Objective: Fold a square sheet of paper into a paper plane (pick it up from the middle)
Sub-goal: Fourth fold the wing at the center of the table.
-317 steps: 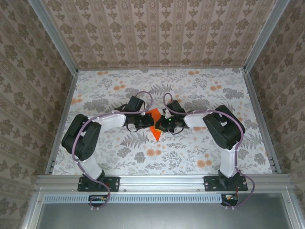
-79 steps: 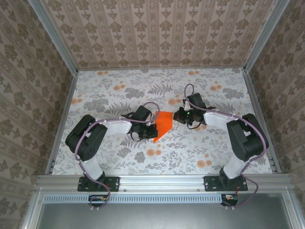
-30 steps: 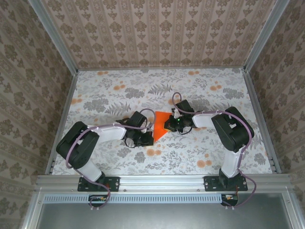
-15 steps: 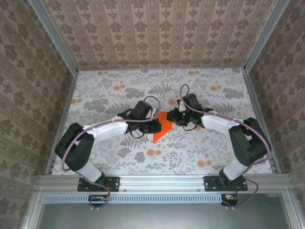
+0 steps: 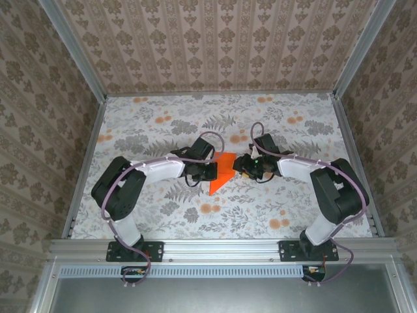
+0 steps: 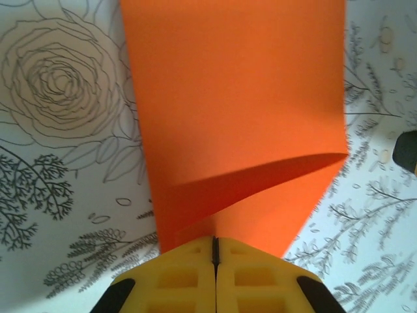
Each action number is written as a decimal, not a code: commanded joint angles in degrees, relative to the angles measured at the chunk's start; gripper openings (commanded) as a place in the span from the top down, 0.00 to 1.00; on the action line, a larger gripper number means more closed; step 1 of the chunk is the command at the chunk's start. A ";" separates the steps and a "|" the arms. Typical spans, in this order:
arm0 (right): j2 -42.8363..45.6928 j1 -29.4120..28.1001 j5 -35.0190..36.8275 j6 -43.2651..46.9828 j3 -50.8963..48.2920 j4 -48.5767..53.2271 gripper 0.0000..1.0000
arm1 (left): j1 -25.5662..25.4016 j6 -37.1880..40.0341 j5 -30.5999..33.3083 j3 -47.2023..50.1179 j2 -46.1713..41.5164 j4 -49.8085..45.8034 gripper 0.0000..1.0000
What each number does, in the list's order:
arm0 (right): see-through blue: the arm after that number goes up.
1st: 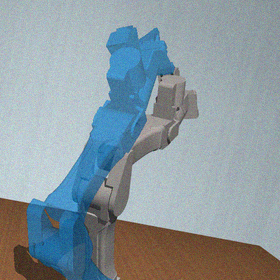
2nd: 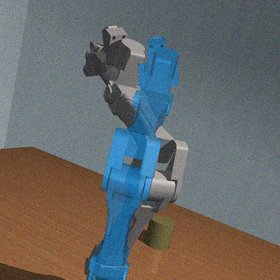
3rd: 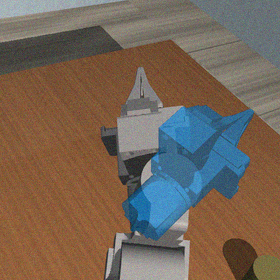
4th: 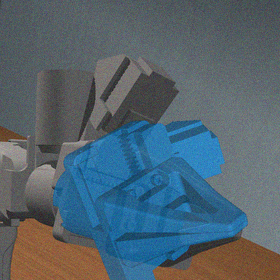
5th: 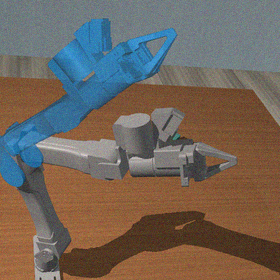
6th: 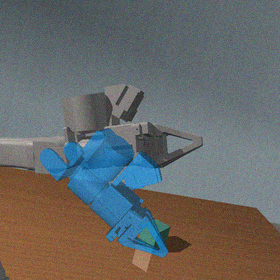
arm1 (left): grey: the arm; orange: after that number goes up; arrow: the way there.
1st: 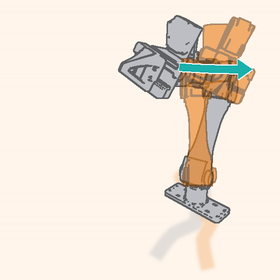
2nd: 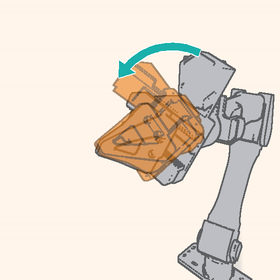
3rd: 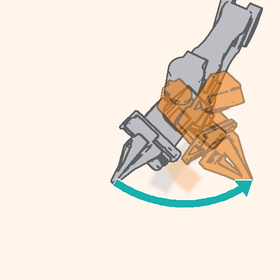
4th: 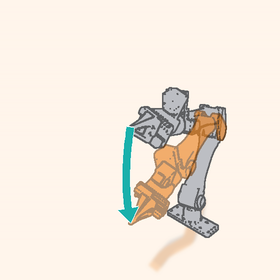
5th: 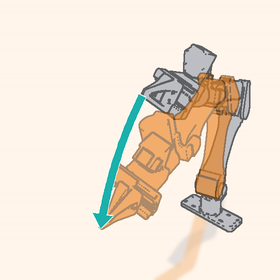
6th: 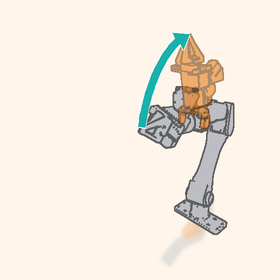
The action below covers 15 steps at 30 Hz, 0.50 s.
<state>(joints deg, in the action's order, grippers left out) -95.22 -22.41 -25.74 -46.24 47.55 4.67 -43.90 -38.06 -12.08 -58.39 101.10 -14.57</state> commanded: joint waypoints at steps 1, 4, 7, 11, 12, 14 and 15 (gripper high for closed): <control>-2.02 -0.04 -1.26 0.19 1.64 1.99 0.57 | -0.12 1.50 2.53 -1.29 2.02 -3.31 0.95; -3.14 -0.10 -2.53 0.01 2.27 1.31 0.57 | -0.13 1.02 2.70 -1.19 3.00 -3.72 0.95; -3.84 -0.17 -3.82 -0.08 2.75 0.73 0.59 | -0.11 0.77 2.93 -0.83 3.28 -4.04 0.96; -5.02 -0.21 -4.75 -0.25 3.58 0.56 0.61 | -0.13 0.54 3.20 -0.50 3.31 -4.09 0.96; -5.22 -0.33 -4.91 -0.26 3.66 0.47 0.61 | -0.08 0.53 3.07 -0.46 3.31 -4.15 0.96; -5.74 -0.28 -5.54 -0.66 3.69 -0.16 0.61 | 0.00 0.55 2.96 -0.48 3.40 -4.20 0.96; -5.84 -0.33 -5.72 -0.74 3.81 -0.22 0.61 | -0.02 0.46 2.98 -0.47 3.49 -4.23 0.96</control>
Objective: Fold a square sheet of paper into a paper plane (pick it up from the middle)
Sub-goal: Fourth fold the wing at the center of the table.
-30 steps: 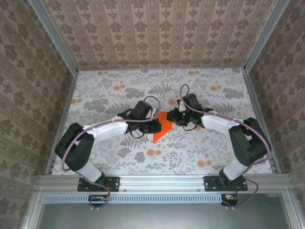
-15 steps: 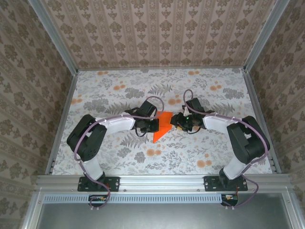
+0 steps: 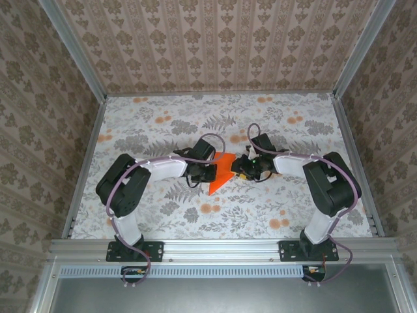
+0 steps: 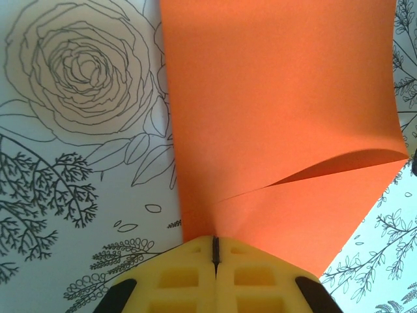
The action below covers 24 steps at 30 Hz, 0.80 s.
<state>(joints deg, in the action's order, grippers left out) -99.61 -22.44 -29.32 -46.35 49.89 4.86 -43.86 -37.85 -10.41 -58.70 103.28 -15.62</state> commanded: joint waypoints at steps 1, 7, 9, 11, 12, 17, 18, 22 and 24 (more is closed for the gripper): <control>-1.68 -0.36 -2.34 -0.58 1.60 -0.42 0.61 | -0.08 0.25 1.25 -0.15 1.31 -3.03 0.96; -2.84 -0.85 -3.36 -1.15 2.05 -1.53 0.63 | 0.04 0.17 0.85 0.16 1.22 -2.79 0.96; -3.21 -0.94 -3.79 -1.72 1.84 -2.84 0.64 | 0.05 0.19 0.75 0.26 1.13 -2.60 0.96; -3.58 -1.05 -4.16 -2.24 1.91 -3.71 0.65 | 0.00 0.07 0.59 0.29 1.13 -2.57 0.96; -3.78 -1.09 -4.25 -2.38 1.97 -3.85 0.66 | 0.00 0.06 0.52 0.36 1.09 -2.49 0.96; -4.14 -1.26 -5.56 -4.04 1.31 -6.64 0.68 | 0.08 0.26 0.32 0.32 0.94 -2.39 0.96; -4.23 -1.16 -5.73 -4.36 1.20 -7.02 0.68 | 0.09 0.23 0.23 0.27 0.87 -2.35 0.96; -4.86 -1.31 -6.93 -6.06 0.82 -9.00 0.69 | 0.51 -0.07 -0.37 0.28 0.13 -1.99 0.93; -5.35 -1.40 -7.27 -6.83 0.90 -9.01 0.70 | 1.10 -0.68 -1.31 0.37 -0.55 -1.37 0.89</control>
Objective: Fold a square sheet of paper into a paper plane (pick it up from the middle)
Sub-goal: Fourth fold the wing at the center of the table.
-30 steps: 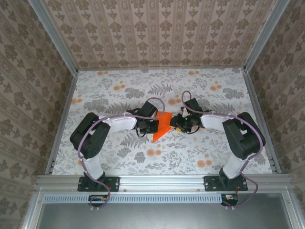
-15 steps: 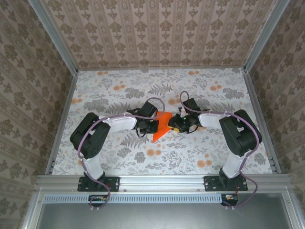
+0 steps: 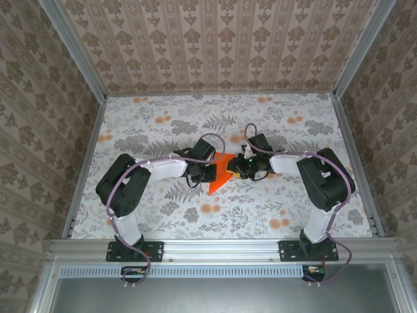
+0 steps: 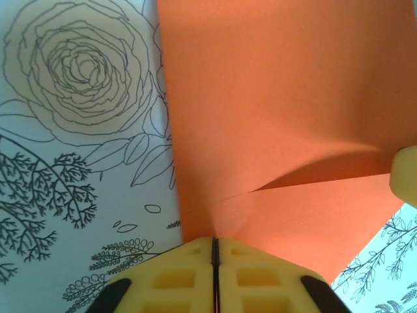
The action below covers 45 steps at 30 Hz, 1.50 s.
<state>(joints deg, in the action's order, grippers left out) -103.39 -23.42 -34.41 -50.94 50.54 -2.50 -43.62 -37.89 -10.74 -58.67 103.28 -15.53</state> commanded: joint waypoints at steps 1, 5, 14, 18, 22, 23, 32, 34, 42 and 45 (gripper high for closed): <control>-1.96 -0.40 -2.59 -2.96 0.08 -2.37 0.70 | 1.15 -0.84 -1.28 0.42 -1.03 -1.10 0.87; -3.53 -0.49 -3.82 -4.22 0.51 -3.68 0.72 | 2.12 -1.00 -2.47 0.66 -2.62 0.04 0.79; -2.52 -0.18 -1.59 -2.91 1.84 0.26 0.93 | 4.56 -1.13 -3.21 1.63 -8.25 0.99 0.59; 1.44 0.21 2.14 -1.69 1.99 4.69 0.96 | 5.82 -1.03 -2.05 3.09 -12.42 1.45 0.45; 5.51 0.22 6.33 -0.67 2.48 10.49 0.97 | 6.19 -0.17 -1.98 4.90 -16.13 3.56 0.33; 6.54 0.22 7.42 -0.61 2.40 11.99 0.97 | 6.17 0.30 -2.21 5.48 -16.91 4.67 0.31; 16.61 0.21 15.34 -5.48 -0.41 18.41 1.00 | 1.49 12.41 -4.70 9.88 -19.94 15.50 0.15; 18.04 0.21 17.24 -6.30 -0.50 18.49 1.00 | -0.16 14.90 -5.05 10.76 -19.92 17.93 0.12; 15.01 0.00 15.58 -11.03 2.05 17.95 0.98 | -3.58 22.90 -2.40 13.34 -17.76 24.71 0.12; 12.12 -0.03 13.67 -11.38 4.34 18.38 0.98 | -3.85 26.11 -1.47 13.85 -16.69 26.11 0.15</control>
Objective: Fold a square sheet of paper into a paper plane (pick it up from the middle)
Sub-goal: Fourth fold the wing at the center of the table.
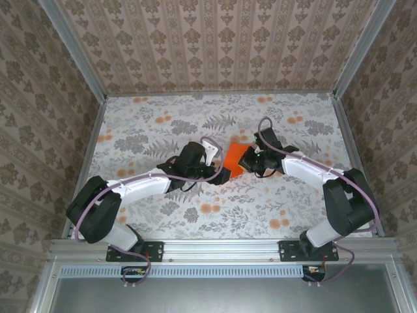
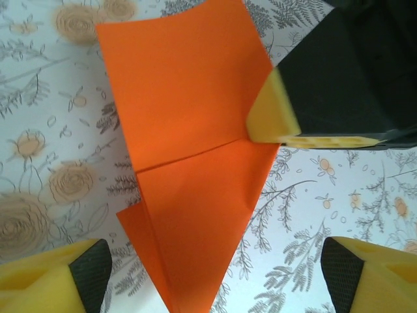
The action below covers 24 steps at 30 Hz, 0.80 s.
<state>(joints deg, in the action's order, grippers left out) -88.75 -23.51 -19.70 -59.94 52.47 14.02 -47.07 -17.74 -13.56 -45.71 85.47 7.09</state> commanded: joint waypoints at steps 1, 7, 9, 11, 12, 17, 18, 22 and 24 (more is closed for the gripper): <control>-3.24 -0.03 -1.65 -3.01 2.95 1.79 0.98 | -0.48 7.03 1.26 0.97 1.81 3.73 0.15; -6.20 -0.22 -3.02 -5.05 4.68 3.31 0.98 | -1.98 11.55 3.23 -0.12 7.05 5.06 0.17; -7.03 -0.15 -3.75 -5.23 5.42 4.10 0.98 | -2.89 13.15 5.11 0.39 8.24 6.95 0.18; -7.91 -0.05 -4.55 -5.43 6.11 4.60 0.98 | -3.40 14.35 5.26 0.73 9.37 8.75 0.18; -8.30 0.02 -4.93 -5.53 6.36 4.75 0.98 | -3.51 14.81 5.27 0.73 9.88 9.29 0.19; -9.33 0.36 -6.88 -5.97 7.01 5.60 0.97 | -3.97 17.06 4.75 -0.59 13.45 10.35 0.29; -9.33 0.43 -7.01 -5.93 7.06 5.65 0.95 | -3.99 17.26 4.94 -0.68 14.03 10.71 0.33; -9.36 0.60 -7.33 -5.80 6.89 6.23 0.91 | -3.95 17.53 6.06 -0.53 15.16 12.12 0.47; -9.43 0.68 -7.38 -5.76 6.86 6.40 0.90 | -3.95 17.73 6.53 -0.18 15.12 12.79 0.54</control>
<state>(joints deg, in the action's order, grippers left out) -97.54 -23.24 -25.74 -64.12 58.13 17.06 -50.61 -1.52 -8.10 -45.50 100.51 17.12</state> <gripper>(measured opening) 0.101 0.467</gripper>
